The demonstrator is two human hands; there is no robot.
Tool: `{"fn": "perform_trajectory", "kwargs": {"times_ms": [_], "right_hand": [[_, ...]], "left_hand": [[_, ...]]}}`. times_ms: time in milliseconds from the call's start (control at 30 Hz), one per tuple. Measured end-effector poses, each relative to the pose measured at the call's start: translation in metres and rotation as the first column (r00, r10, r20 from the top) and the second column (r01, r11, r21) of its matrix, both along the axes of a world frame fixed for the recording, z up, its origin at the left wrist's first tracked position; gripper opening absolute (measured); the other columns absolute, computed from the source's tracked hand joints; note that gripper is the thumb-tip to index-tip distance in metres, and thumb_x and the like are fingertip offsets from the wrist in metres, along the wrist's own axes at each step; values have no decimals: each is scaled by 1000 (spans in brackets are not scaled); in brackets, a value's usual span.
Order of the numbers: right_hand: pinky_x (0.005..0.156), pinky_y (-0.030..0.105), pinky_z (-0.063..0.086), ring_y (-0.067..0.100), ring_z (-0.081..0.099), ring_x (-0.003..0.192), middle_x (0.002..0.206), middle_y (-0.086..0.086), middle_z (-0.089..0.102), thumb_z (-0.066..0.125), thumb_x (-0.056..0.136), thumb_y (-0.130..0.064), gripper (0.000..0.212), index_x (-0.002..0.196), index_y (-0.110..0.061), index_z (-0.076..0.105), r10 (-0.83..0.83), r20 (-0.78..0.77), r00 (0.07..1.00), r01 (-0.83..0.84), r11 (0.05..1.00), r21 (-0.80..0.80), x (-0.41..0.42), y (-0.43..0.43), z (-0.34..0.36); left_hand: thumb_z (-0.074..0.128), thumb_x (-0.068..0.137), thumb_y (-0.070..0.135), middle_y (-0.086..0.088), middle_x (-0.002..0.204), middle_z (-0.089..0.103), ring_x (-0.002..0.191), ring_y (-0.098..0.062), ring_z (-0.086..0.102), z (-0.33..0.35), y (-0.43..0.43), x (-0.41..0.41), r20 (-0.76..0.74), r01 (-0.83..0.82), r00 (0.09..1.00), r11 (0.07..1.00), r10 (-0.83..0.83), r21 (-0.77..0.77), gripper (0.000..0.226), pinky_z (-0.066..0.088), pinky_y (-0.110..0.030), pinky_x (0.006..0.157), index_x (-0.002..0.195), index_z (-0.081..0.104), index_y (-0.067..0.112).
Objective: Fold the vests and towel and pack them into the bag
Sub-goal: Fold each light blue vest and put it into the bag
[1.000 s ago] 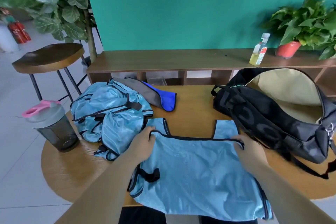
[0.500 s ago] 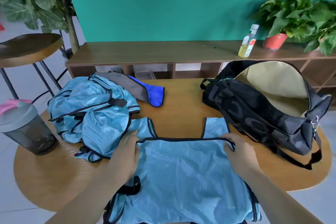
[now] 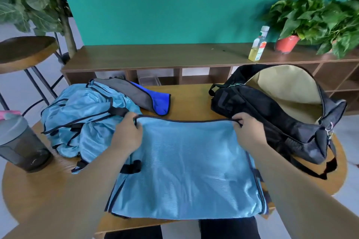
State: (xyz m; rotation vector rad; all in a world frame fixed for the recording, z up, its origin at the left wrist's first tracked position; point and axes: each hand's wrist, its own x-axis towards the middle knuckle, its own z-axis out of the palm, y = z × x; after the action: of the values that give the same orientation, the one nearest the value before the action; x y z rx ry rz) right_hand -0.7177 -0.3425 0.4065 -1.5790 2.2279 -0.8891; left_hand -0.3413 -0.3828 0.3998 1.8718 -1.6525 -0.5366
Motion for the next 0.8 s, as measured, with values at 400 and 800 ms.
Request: {"fn": "perform_trajectory", "kwargs": {"times_ms": [400, 800], "right_hand": [[58, 35, 51, 18, 54, 71, 110, -3, 50, 44, 93, 0, 36, 102, -33, 53, -33, -90, 995, 36, 999, 35, 8, 5, -34], [110, 46, 43, 32, 44, 130, 140, 15, 49, 53, 101, -2, 39, 138, -12, 59, -28, -135, 990, 55, 979, 195, 2, -10, -39]], "left_hand": [[52, 91, -6, -5, 104, 56, 68, -28, 53, -36, 20, -8, 93, -5, 995, 971, 28, -238, 32, 44, -38, 66, 103, 63, 21], [64, 89, -3, -8, 134, 43, 96, -31, 67, -56, -3, -7, 400, 61, 915, 998, -46, -25, 53, 56, -41, 91, 139, 60, 13]]}}
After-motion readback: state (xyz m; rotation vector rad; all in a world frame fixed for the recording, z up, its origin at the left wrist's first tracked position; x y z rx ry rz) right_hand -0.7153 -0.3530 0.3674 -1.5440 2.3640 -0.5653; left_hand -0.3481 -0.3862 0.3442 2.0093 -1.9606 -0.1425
